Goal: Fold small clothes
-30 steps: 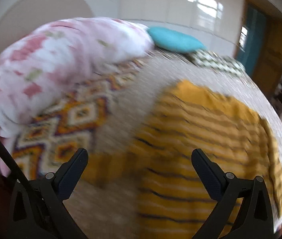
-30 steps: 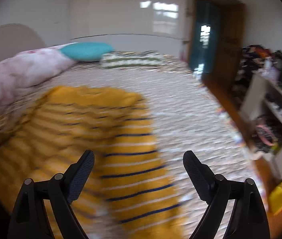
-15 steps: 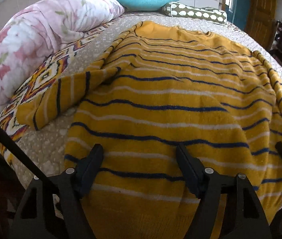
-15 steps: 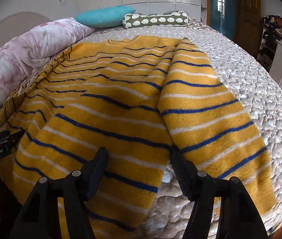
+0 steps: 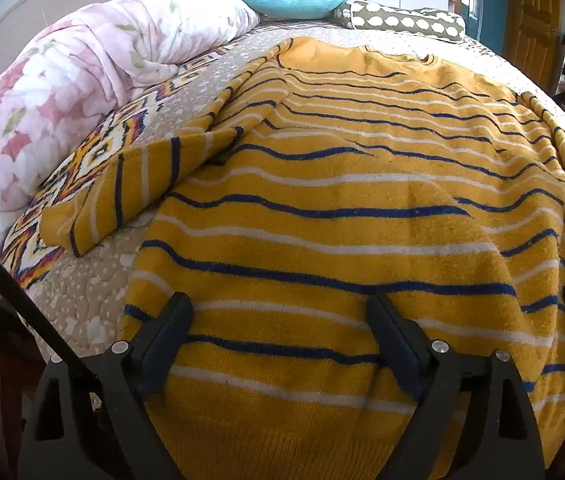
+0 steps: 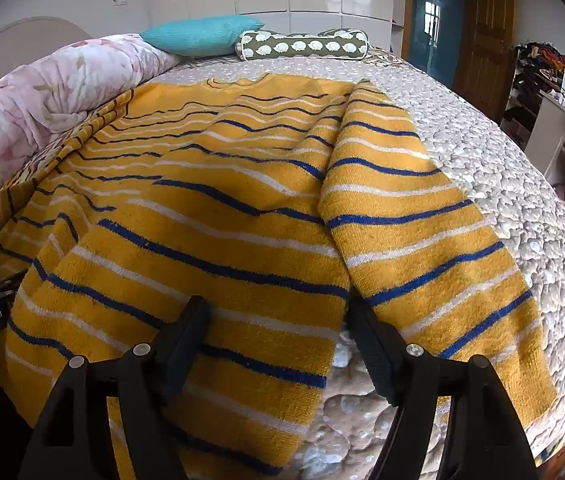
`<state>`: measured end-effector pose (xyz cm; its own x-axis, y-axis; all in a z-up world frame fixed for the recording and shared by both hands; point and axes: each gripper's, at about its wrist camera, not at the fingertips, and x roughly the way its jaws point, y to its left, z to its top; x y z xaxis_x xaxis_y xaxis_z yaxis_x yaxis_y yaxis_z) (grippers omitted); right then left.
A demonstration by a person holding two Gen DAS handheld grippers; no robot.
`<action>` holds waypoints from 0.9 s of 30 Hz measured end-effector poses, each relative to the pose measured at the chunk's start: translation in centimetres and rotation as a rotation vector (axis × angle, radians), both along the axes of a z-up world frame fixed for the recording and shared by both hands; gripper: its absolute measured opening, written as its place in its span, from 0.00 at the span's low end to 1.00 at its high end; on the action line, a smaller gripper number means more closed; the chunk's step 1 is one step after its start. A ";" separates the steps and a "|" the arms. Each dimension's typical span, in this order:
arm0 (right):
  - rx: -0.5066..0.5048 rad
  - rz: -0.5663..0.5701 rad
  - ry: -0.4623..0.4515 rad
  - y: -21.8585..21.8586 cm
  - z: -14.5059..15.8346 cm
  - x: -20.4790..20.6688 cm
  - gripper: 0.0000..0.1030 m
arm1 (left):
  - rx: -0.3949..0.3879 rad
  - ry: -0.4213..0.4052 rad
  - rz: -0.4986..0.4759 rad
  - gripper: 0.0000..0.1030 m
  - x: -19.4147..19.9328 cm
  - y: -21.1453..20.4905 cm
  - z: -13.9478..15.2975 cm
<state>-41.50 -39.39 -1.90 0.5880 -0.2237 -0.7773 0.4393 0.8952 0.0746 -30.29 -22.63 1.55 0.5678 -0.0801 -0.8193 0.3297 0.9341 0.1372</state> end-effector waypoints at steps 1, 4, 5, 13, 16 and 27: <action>-0.002 -0.002 -0.001 0.0 0.0 0.0 0.75 | 0.001 -0.002 0.001 0.87 0.0 0.0 0.0; -0.015 -0.009 0.003 0.2 0.0 0.0 0.78 | 0.004 -0.007 0.005 0.89 0.0 0.0 -0.1; -0.017 -0.013 0.004 0.2 -0.1 0.0 0.79 | 0.004 -0.008 0.007 0.89 0.0 0.0 -0.1; -0.019 -0.017 -0.002 -0.1 -0.1 0.0 0.80 | 0.010 -0.017 0.015 0.93 0.1 0.0 -0.3; -0.025 -0.022 -0.001 -0.1 -0.1 -0.1 0.81 | 0.013 -0.023 0.016 0.93 0.0 0.0 -0.4; -0.036 -0.036 0.002 -0.1 -0.3 -0.2 0.85 | 0.015 -0.032 0.014 0.94 0.0 0.0 -0.4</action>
